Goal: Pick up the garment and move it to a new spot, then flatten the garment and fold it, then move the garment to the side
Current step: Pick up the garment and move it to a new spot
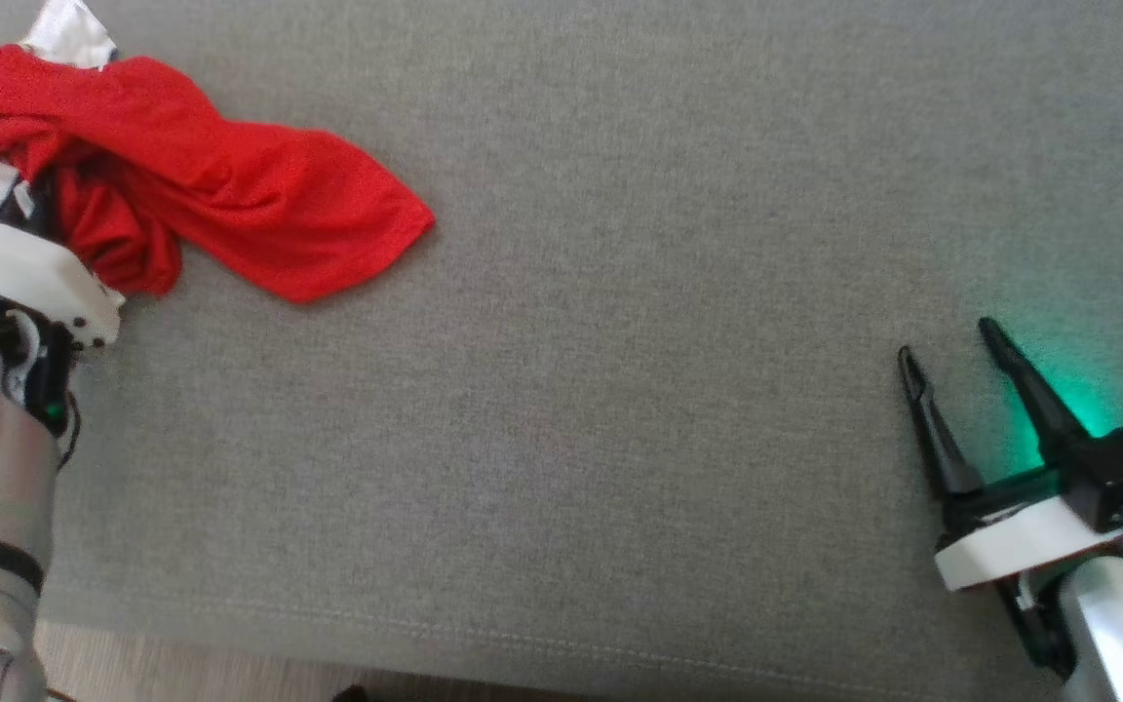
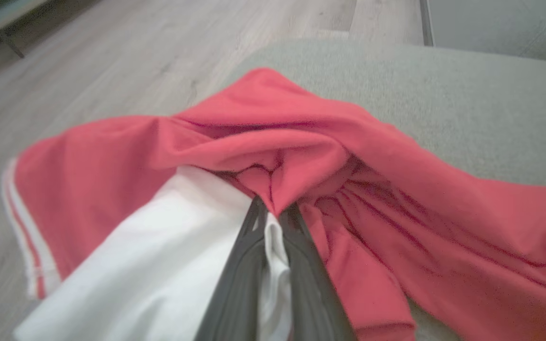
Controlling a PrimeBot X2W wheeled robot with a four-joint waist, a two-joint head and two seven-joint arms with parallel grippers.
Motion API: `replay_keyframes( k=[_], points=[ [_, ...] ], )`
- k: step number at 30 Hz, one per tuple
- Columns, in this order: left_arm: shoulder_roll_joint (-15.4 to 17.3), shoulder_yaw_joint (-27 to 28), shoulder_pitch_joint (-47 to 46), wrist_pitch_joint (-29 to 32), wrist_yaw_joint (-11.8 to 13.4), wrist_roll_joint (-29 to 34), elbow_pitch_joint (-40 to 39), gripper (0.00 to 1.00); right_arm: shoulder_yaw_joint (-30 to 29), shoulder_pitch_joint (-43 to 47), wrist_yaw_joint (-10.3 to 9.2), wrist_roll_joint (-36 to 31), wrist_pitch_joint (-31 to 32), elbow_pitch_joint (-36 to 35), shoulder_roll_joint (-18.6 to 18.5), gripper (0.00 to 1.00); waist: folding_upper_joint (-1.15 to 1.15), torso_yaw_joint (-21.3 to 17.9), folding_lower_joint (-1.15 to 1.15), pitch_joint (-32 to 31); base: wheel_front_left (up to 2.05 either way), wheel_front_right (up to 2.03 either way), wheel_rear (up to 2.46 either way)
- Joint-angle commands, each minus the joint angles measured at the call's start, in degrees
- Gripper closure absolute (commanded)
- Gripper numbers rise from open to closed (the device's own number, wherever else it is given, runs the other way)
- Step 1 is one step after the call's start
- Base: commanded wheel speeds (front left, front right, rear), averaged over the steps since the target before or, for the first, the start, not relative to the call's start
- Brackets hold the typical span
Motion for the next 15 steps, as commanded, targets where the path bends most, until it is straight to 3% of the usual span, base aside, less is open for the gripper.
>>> replay_keyframes(
  k=[1,8,15],
  points=[
    [4.9,0.6,-1.5,-1.4,0.1,0.4,-2.5,1.00,1.7,0.8,-0.05,0.0,-0.1,-0.4,0.3,0.00,0.00,-0.3,0.00,-3.2,0.00,0.00,0.00],
    [9.3,-1.4,-0.9,-1.9,0.1,1.0,-13.7,1.00,3.4,0.7,-0.05,1.8,-0.1,1.5,4.0,0.00,0.00,-2.5,0.00,-12.3,0.00,0.00,0.00],
    [11.2,-3.8,0.1,-1.9,0.1,1.0,-21.4,1.00,4.0,2.9,-0.05,3.3,-0.1,2.7,6.9,0.00,0.00,-5.7,0.00,-20.5,0.00,0.00,0.00]
  ],
)
